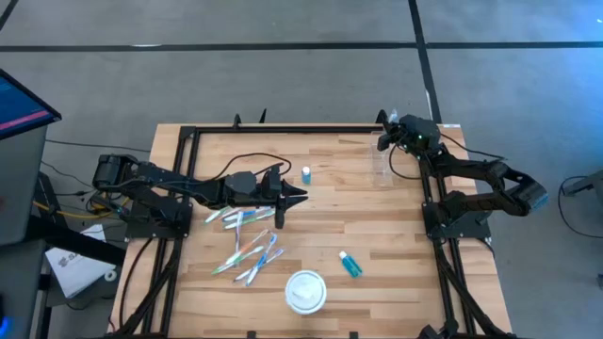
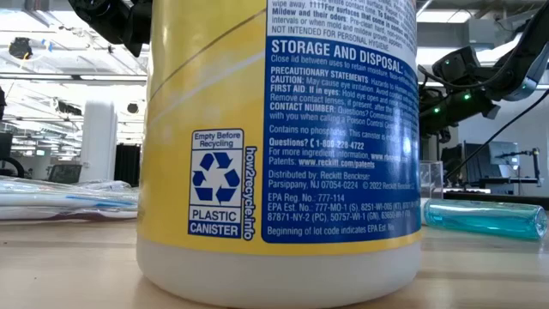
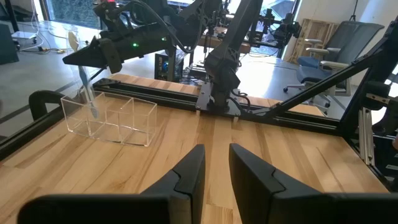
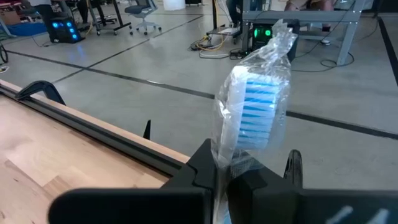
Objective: Pick & Place toothbrushing station
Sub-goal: Put the blue toothbrush into the transparent organizer
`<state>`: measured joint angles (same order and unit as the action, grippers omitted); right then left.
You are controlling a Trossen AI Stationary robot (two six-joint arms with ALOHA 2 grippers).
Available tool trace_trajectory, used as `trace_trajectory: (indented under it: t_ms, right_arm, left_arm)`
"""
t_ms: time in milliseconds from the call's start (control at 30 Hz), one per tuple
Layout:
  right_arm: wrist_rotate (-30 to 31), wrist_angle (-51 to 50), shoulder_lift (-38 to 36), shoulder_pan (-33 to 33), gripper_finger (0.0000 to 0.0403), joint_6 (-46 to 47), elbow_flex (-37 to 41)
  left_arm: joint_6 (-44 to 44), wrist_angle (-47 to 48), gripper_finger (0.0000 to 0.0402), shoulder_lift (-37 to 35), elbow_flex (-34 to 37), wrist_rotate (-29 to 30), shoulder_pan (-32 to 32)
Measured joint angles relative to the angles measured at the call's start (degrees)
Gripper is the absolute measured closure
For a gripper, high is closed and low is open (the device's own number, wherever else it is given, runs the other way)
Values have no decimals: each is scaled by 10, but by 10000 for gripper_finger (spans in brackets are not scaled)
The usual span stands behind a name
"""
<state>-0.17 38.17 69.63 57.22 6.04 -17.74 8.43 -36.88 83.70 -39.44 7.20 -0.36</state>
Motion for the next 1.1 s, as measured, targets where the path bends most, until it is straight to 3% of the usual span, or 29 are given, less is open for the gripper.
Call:
trace_trajectory:
  t_ms: [200,700,1100]
  right_arm:
    - [0,-9,0,-3,364,0,0]
    - [-1,-24,0,-3,358,-6,0]
    - [-29,-22,0,-2,289,-20,0]
  left_arm:
    - [0,0,335,0,0,0,0]
    - [0,0,335,0,0,0,0]
    - [0,0,335,0,0,0,0]
